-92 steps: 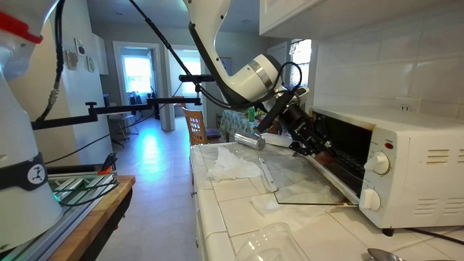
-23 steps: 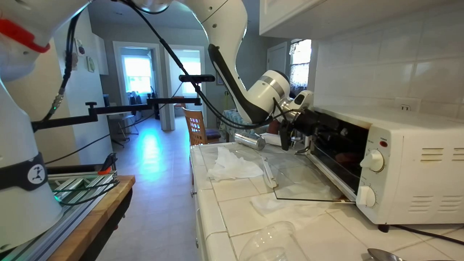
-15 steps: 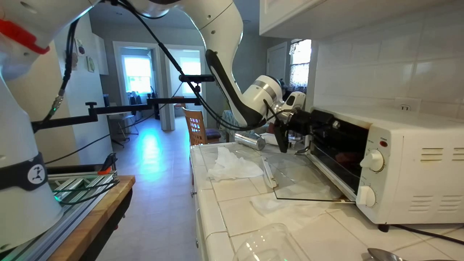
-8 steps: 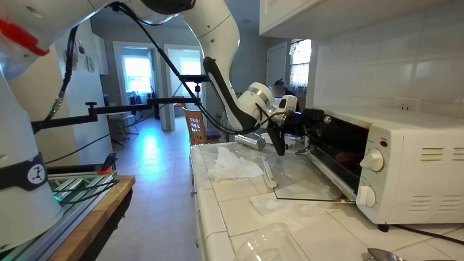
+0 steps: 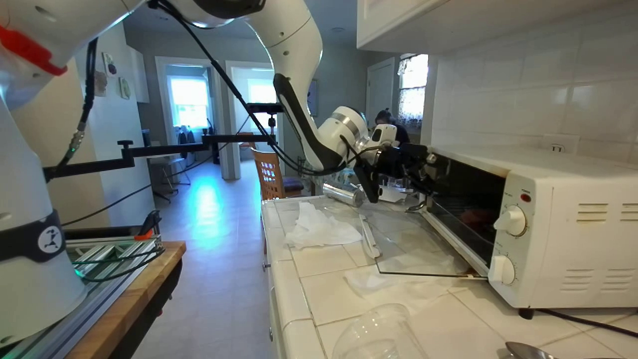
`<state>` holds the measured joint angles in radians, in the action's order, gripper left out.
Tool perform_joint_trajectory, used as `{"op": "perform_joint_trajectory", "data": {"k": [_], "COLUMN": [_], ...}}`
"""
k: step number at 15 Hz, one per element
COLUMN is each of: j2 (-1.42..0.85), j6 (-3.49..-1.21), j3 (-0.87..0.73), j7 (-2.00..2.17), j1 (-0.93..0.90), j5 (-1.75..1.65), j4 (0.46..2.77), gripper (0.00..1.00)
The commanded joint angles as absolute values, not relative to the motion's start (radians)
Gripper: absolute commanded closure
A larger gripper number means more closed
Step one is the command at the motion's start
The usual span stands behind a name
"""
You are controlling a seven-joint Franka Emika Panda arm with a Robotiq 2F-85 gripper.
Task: Place the brown object to the right of the oven in the oven
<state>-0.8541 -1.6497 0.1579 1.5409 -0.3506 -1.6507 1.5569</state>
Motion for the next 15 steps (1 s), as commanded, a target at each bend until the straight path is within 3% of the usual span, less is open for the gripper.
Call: {"op": "perform_joint_trajectory", "data": {"k": [1,6,15], "j2": [-0.819,-0.749,-0.504], "j6": [-1.648,-1.654,-1.977], "j3": [0.196,0.222,0.244], "j7": [1.508,1.469,1.483], "j1": [-0.334,-0.341,-0.262], "j5": [-1.568,-1.47,-1.347], "j4": [1.575,1.621,1.864], "gripper": [0.0,0.0,0.0]}}
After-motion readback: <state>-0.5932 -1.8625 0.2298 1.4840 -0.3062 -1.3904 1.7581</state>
